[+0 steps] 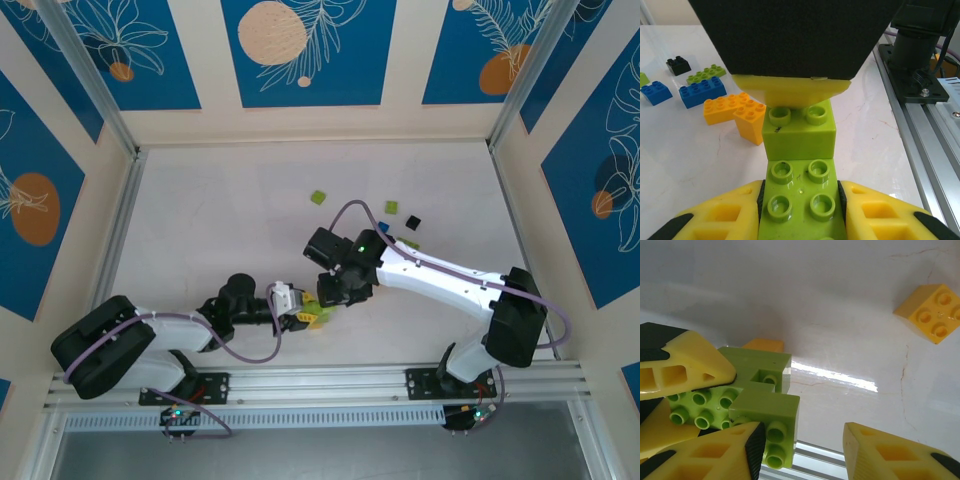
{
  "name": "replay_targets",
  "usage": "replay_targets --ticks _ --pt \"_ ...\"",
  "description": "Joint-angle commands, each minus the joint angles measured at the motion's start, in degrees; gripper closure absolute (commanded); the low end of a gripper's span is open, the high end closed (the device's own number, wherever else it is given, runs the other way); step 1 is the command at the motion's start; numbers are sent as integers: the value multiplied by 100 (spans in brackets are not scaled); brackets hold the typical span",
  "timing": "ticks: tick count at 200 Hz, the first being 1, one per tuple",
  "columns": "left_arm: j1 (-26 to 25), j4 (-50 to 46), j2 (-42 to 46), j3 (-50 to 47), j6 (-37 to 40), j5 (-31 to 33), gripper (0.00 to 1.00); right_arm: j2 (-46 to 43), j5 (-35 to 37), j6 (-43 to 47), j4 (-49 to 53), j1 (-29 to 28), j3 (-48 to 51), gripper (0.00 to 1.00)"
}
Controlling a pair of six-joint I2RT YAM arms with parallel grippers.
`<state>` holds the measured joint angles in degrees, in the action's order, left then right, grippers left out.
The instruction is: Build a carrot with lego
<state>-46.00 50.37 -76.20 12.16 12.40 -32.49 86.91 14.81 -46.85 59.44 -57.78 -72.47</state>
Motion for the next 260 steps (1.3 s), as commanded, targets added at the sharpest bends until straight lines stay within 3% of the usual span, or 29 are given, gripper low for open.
replay_targets --ticks 1,93,166,182,221,260 --pt "1 -403 -95 4 166 138 72 413 -206 94 177 -137 159 52" --pt "1 -405 -93 -1 175 149 69 -463 422 501 630 -118 -803 44" --pt "2 -412 -109 14 174 93 35 -958 122 193 591 -96 108 45" --pt "-1 -390 -107 14 158 138 1 -1101 58 76 548 -157 306 45" --pt "46 -293 21 -12 121 340 1 -1265 -131 -230 157 -369 832 46" --pt "319 -53 49 -25 -37 131 1 -1060 -129 -236 -170 -383 1013 46"
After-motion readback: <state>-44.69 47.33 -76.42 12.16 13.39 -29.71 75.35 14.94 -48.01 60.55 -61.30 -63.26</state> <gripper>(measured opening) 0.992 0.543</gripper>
